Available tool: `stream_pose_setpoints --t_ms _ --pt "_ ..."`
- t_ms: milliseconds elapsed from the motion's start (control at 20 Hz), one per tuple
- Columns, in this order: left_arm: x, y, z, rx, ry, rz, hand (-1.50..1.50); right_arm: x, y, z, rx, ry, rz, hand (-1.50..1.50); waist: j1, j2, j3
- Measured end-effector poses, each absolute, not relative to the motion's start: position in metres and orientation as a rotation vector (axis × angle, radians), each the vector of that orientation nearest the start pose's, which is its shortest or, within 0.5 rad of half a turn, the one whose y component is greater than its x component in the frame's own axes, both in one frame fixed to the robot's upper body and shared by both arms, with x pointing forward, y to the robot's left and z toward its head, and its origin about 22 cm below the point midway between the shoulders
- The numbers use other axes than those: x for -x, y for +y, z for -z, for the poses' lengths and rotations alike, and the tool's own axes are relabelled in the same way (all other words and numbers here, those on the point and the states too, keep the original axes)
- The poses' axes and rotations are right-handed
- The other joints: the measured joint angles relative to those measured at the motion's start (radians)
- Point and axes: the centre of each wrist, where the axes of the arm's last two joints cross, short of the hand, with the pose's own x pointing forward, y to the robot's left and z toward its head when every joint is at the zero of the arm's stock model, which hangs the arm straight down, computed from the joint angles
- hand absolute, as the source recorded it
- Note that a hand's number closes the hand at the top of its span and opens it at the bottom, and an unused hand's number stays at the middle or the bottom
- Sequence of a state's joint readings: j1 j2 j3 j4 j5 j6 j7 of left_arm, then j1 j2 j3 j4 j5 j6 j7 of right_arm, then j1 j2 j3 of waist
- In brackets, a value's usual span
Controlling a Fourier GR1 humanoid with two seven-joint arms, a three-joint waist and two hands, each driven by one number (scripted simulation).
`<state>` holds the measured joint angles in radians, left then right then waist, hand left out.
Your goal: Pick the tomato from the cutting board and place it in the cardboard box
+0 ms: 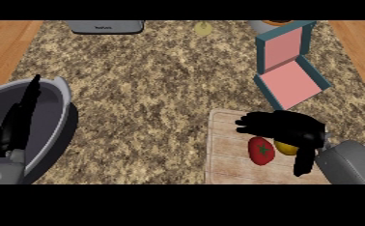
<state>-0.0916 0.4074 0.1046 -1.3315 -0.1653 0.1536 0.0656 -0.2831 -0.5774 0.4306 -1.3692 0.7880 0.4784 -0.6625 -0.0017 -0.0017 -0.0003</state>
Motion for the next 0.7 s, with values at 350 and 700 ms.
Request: stream_pose_setpoints --t_ms 350,700 --pt "-0.262 0.362 -0.018 -0.642 -1.36 0.211 0.0 -0.282 -0.255 -0.027 -0.022 -1.326 -1.951 -1.5 0.003 0.001 0.0" --pt "-0.266 0.356 -0.017 -0.646 -1.365 0.21 0.0 -0.277 -0.242 -0.006 0.004 -1.251 -1.954 1.5 0.004 0.001 0.0"
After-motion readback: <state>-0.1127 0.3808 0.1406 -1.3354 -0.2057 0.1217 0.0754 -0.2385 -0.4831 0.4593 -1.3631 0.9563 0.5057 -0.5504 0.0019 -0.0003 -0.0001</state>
